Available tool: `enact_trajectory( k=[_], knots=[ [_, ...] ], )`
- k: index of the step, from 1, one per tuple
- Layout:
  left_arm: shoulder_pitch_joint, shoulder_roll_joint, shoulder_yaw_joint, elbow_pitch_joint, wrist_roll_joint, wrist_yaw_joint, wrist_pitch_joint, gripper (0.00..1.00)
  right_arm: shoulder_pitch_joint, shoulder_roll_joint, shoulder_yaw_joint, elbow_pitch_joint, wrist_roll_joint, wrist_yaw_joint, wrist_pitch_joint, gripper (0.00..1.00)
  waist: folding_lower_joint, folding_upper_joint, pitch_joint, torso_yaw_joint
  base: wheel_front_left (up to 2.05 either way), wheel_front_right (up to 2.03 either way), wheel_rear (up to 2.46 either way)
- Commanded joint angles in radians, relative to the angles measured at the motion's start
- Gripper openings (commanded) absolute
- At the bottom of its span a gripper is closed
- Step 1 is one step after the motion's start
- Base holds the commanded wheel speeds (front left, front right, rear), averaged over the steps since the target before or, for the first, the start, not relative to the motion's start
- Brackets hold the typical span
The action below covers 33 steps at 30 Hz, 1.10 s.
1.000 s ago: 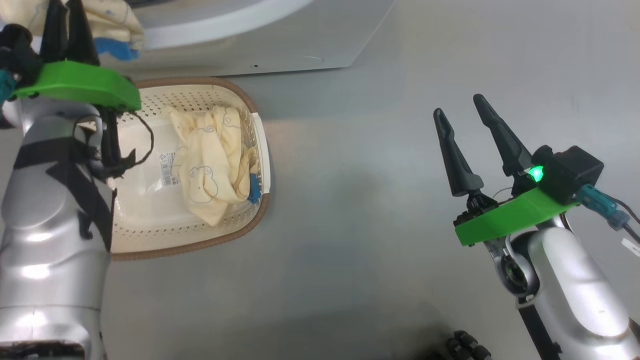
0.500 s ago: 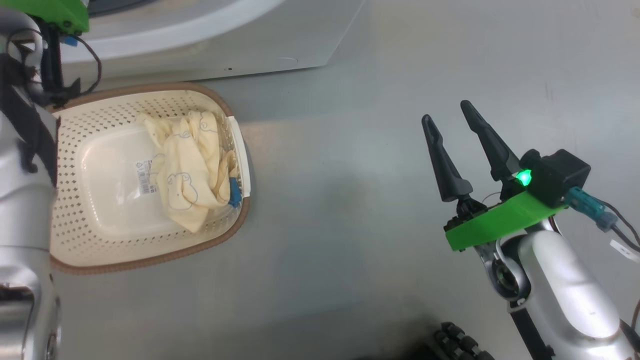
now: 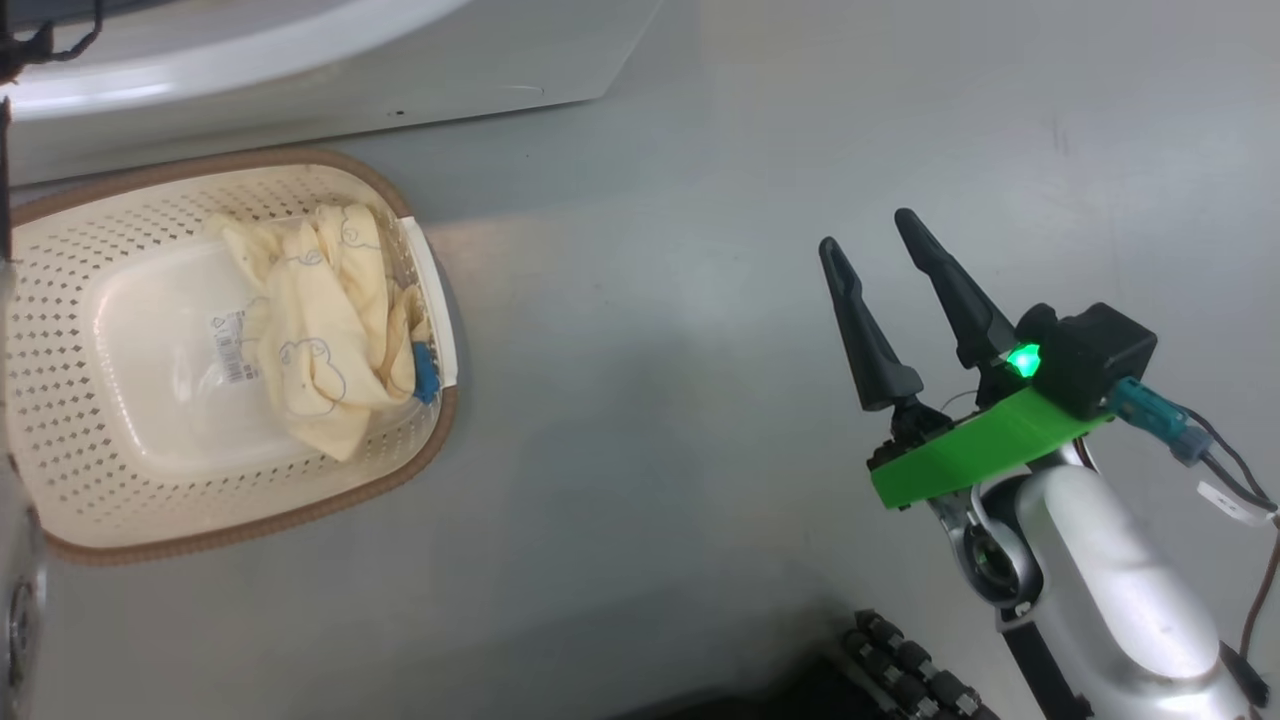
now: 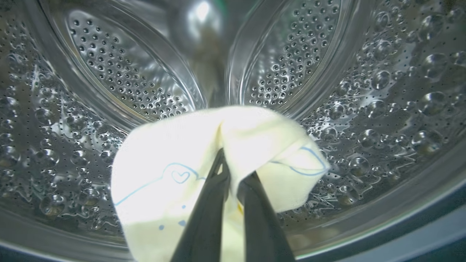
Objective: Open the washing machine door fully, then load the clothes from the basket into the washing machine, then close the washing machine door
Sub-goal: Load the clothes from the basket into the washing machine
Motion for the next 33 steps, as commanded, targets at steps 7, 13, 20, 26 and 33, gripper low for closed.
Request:
enact_trajectory(
  k=[7,13,20,26,33],
  knots=[
    [-0.12,0.084,-0.03,0.036,0.012,-0.003,0.023,0.0,0.032,0.009,0.019,-0.028,0.008,-0.003,-0.01,1.0,-0.0002,0.0,0.045,-0.011,0.0,0.0,0.0],
    [-0.187,0.094,-0.072,0.064,0.019,-0.003,0.01,0.0,0.035,0.013,0.028,-0.031,0.008,-0.003,-0.01,1.0,-0.0002,0.0,0.095,-0.011,0.0,0.0,0.0],
    [-0.242,0.112,-0.118,0.086,0.021,-0.003,-0.056,0.0,0.042,0.017,0.037,-0.036,0.008,-0.003,-0.01,1.0,-0.0002,0.0,0.12,-0.017,0.0,0.0,0.0],
    [-0.271,0.136,-0.162,0.044,0.053,-0.003,-0.147,0.0,0.043,0.016,0.046,-0.037,0.013,-0.003,-0.01,1.0,-0.0002,0.0,0.131,-0.026,0.0,0.0,0.0],
    [-0.235,0.133,-0.165,0.096,0.004,-0.003,-0.152,0.0,0.042,0.011,0.054,-0.032,0.016,-0.003,-0.01,1.0,-0.0002,0.0,0.127,-0.032,0.0,0.0,0.0]
  ],
)
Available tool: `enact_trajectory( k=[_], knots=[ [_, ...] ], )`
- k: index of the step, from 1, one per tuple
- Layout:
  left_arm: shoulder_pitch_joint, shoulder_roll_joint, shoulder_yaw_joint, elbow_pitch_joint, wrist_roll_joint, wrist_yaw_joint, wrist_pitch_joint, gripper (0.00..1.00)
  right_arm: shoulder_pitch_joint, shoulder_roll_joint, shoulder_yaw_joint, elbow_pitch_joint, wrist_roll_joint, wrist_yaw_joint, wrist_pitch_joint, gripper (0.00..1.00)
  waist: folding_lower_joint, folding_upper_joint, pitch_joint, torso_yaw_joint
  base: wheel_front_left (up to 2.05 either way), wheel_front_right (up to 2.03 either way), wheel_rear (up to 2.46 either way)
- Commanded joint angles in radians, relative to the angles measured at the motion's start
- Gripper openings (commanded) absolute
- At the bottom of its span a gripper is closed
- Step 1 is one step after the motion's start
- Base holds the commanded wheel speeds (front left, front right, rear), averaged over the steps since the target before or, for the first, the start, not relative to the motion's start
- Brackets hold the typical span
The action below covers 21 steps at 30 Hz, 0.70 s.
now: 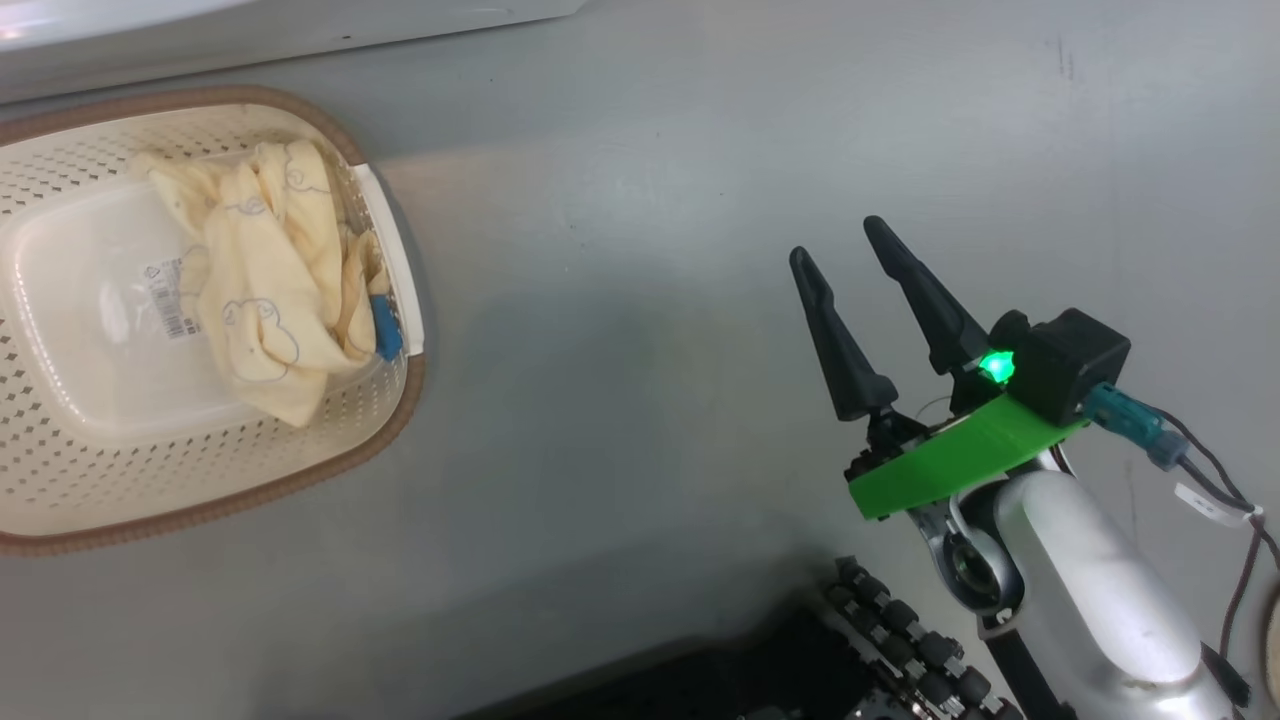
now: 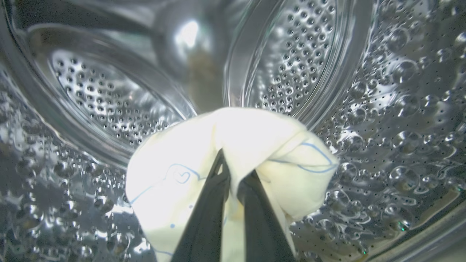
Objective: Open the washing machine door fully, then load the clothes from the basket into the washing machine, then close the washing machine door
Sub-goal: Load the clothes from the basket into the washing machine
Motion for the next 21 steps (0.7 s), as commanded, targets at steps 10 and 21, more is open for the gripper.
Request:
enact_trajectory(
  k=[10,21],
  knots=[
    [-0.008,0.016,-0.001,0.114,-0.089,0.001,0.063,1.0,0.044,-0.009,0.004,-0.017,0.001,-0.003,-0.01,1.0,-0.0001,0.0,-0.031,0.024,0.0,0.0,0.0],
    [0.028,-0.011,-0.003,0.192,-0.141,0.001,0.072,1.0,0.034,-0.02,-0.008,-0.009,0.004,-0.003,-0.01,1.0,-0.0001,0.0,-0.096,0.056,0.0,0.0,0.0]
  ],
)
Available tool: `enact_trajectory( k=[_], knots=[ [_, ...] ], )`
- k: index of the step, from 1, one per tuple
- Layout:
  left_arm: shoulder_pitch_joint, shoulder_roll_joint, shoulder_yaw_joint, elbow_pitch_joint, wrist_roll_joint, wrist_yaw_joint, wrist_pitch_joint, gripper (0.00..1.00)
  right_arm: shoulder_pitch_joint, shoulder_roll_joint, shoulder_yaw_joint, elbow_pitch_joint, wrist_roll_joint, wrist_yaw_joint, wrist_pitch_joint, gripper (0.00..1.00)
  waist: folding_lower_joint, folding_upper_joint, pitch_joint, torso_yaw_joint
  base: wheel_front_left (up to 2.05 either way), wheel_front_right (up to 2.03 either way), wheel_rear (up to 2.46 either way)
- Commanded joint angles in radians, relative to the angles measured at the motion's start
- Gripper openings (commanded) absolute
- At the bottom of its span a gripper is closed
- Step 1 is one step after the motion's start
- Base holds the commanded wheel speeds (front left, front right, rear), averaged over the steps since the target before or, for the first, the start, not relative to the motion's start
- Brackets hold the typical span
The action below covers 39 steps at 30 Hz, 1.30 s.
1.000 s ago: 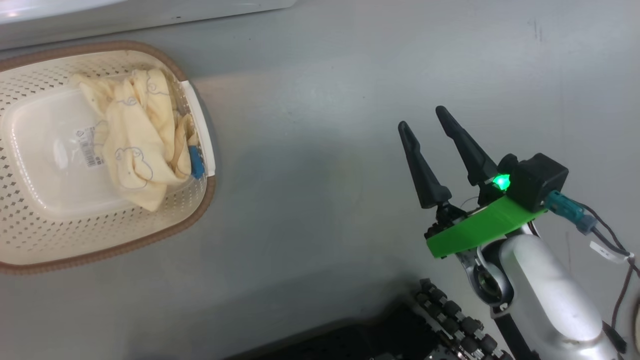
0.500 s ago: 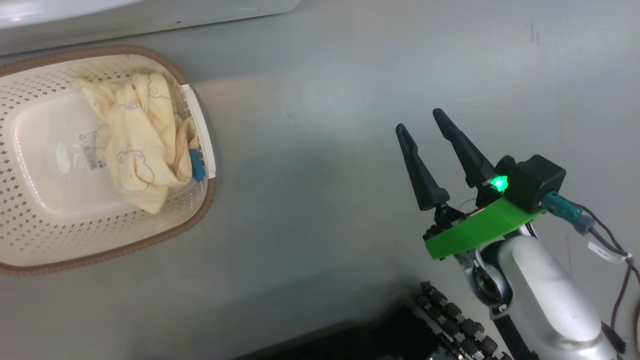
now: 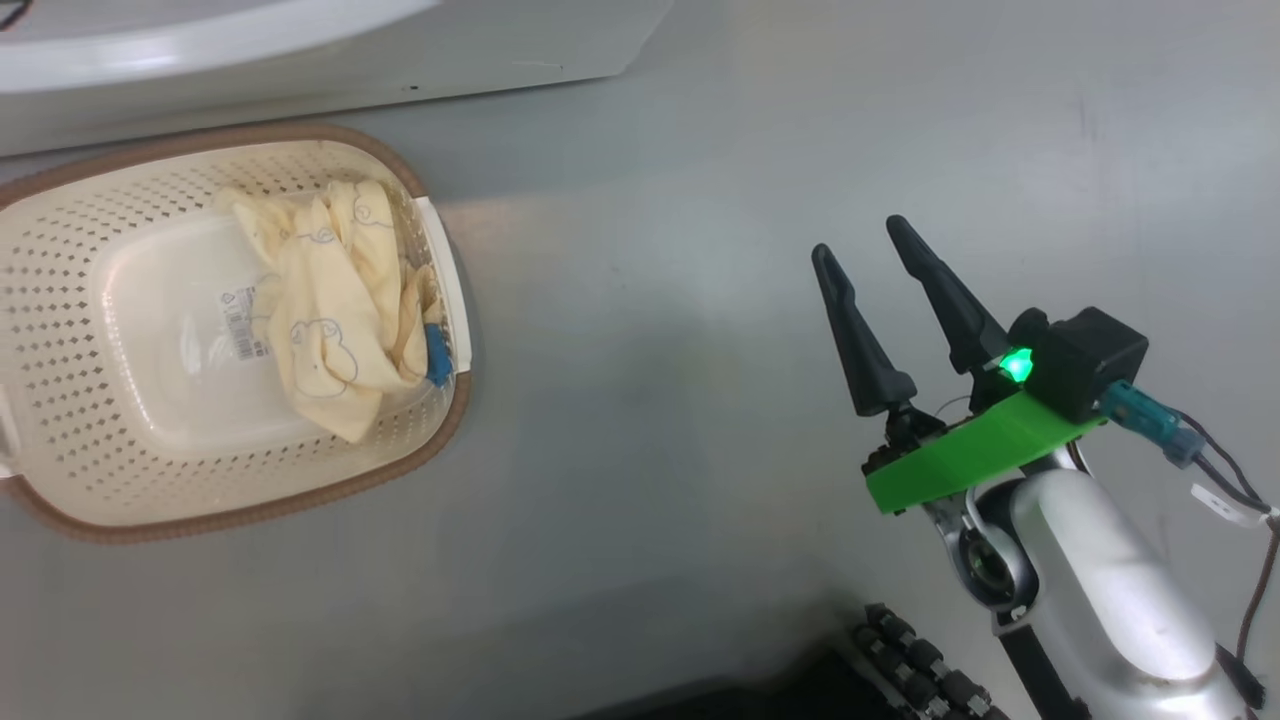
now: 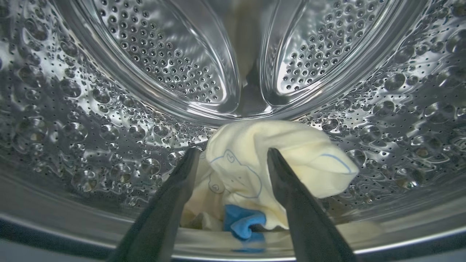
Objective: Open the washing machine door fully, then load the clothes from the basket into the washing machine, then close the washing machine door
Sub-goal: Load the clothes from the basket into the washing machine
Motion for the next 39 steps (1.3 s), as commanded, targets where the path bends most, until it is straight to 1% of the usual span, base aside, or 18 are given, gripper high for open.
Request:
enact_trajectory(
  k=[1,8,19,27,34,39],
  knots=[
    [0.006,0.025,0.006,-0.014,-0.011,0.001,-0.009,1.0,0.032,-0.013,0.009,-0.021,0.005,-0.003,-0.01,1.0,0.0,-0.0001,-0.018,0.013,0.0,0.0,0.0],
    [0.077,-0.013,-0.009,-0.004,-0.048,0.001,-0.032,1.0,0.017,-0.02,-0.004,-0.017,0.007,-0.003,-0.01,1.0,0.0,-0.0001,-0.07,0.033,0.0,0.0,0.0],
    [0.211,-0.044,-0.045,-0.021,-0.12,0.001,-0.051,1.0,0.018,-0.026,-0.028,-0.007,0.012,-0.003,-0.01,1.0,0.0,-0.0001,-0.147,0.077,0.0,0.0,0.0],
    [0.321,-0.068,-0.061,-0.04,-0.17,0.001,-0.058,1.0,0.04,-0.031,-0.051,0.003,0.011,-0.003,-0.01,1.0,0.0,-0.0001,-0.226,0.119,0.0,0.0,0.0],
    [0.462,-0.076,-0.066,-0.097,-0.217,0.001,-0.072,1.0,0.076,-0.038,-0.061,0.014,0.013,-0.003,-0.01,1.0,0.0,-0.0001,-0.32,0.136,0.0,0.0,0.0],
    [0.602,-0.063,-0.062,-0.176,-0.239,0.001,-0.081,1.0,0.126,-0.047,-0.068,0.023,0.015,-0.003,-0.01,1.0,0.0,-0.0001,-0.415,0.148,0.0,0.0,0.0]
  ],
)
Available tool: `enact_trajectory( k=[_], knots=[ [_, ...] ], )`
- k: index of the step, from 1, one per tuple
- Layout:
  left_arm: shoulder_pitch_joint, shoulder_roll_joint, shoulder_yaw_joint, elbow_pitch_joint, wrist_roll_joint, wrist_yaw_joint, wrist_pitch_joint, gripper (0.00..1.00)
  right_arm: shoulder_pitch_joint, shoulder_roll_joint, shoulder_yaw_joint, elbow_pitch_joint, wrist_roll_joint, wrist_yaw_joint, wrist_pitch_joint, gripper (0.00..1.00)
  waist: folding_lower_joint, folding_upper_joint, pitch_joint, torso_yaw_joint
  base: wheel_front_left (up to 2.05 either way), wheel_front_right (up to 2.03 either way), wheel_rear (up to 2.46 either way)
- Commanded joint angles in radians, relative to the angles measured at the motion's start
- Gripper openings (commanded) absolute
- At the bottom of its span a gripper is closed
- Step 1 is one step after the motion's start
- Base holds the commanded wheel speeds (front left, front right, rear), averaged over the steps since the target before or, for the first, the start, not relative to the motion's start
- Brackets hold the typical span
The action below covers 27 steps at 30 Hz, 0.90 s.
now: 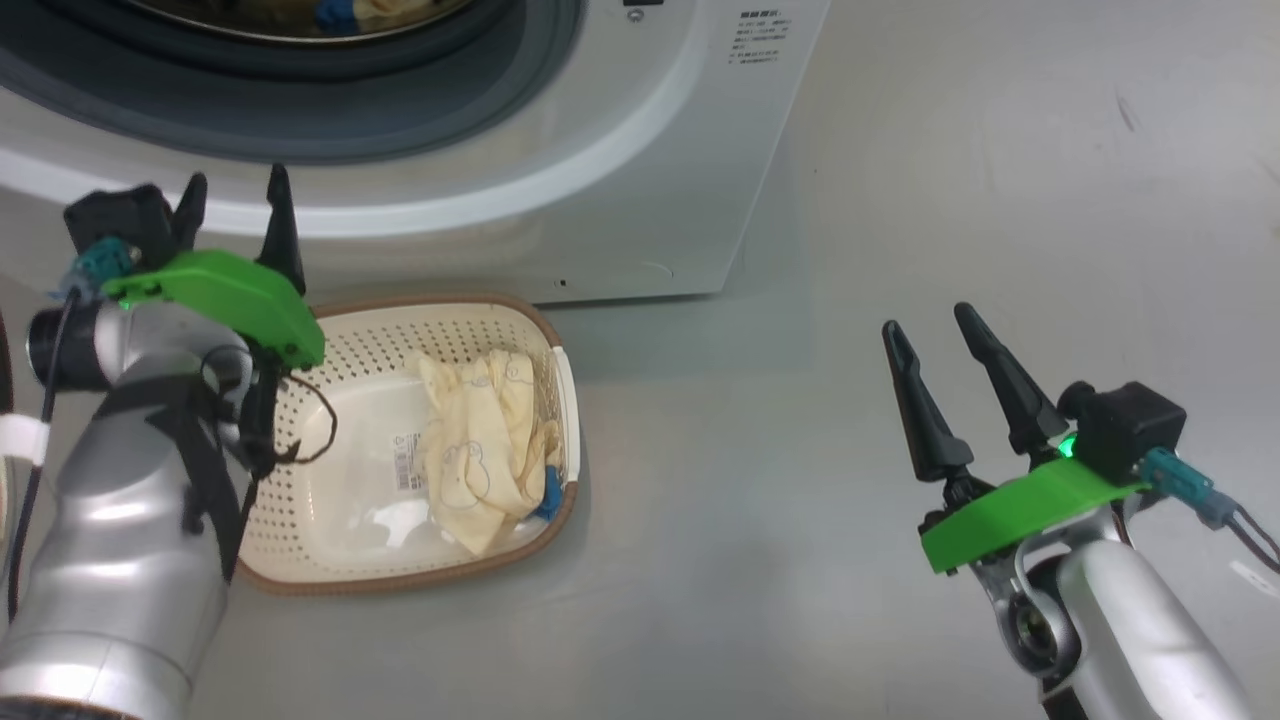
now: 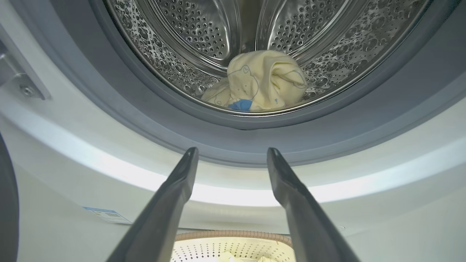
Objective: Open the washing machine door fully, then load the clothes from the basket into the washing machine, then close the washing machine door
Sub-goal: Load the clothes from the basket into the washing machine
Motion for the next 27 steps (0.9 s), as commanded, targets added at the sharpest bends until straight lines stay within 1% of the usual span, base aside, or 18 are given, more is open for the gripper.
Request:
enact_trajectory(
  k=[1,2,3,4,8,12,18,23,27],
  knots=[
    [0.004,0.05,0.02,-0.036,0.0,0.001,-0.011,1.0,0.021,-0.011,0.011,-0.023,0.007,-0.003,-0.01,1.0,0.0001,-0.0001,-0.057,0.011,0.0,0.0,0.0],
    [0.066,0.057,0.031,-0.082,-0.009,0.003,-0.013,1.0,0.041,-0.013,0.011,-0.022,0.006,-0.003,-0.01,1.0,0.0001,-0.0001,-0.092,0.013,0.0,0.0,0.0],
    [0.066,0.057,0.031,-0.082,-0.009,0.003,-0.013,1.0,0.041,-0.013,0.011,-0.022,0.006,-0.003,-0.01,1.0,0.0001,-0.0001,-0.092,0.013,0.0,0.0,0.0],
    [0.135,0.064,0.036,-0.146,-0.005,0.017,-0.014,1.0,0.062,-0.016,0.009,-0.021,0.006,-0.003,-0.01,1.0,0.0001,-0.0001,-0.128,0.018,0.0,0.0,0.0],
    [0.294,0.082,0.072,-0.336,-0.001,0.059,-0.015,1.0,0.102,-0.026,0.009,-0.021,0.007,-0.003,-0.01,1.0,0.0001,-0.0001,-0.192,0.028,0.0,0.0,0.0],
    [0.475,0.101,0.103,-0.55,0.019,0.118,-0.015,1.0,0.132,-0.031,0.012,-0.026,0.008,-0.003,-0.01,1.0,0.0001,-0.0001,-0.247,0.028,0.0,0.0,0.0],
    [0.72,0.133,0.163,-0.843,0.055,0.223,-0.015,1.0,0.166,-0.039,0.015,-0.037,0.007,-0.003,-0.01,1.0,0.0001,-0.0001,-0.301,0.02,0.0,0.0,0.0],
    [0.878,0.15,0.224,-1.028,0.062,0.286,-0.015,1.0,0.19,-0.041,0.014,-0.05,0.005,-0.003,-0.01,1.0,0.0001,-0.0001,-0.319,0.011,0.0,0.0,0.0],
    [0.973,0.169,0.25,-1.121,0.077,0.316,-0.015,1.0,0.207,-0.039,0.008,-0.063,0.002,-0.003,-0.01,1.0,0.0001,-0.0001,-0.328,0.006,0.0,0.0,0.0]
  ],
)
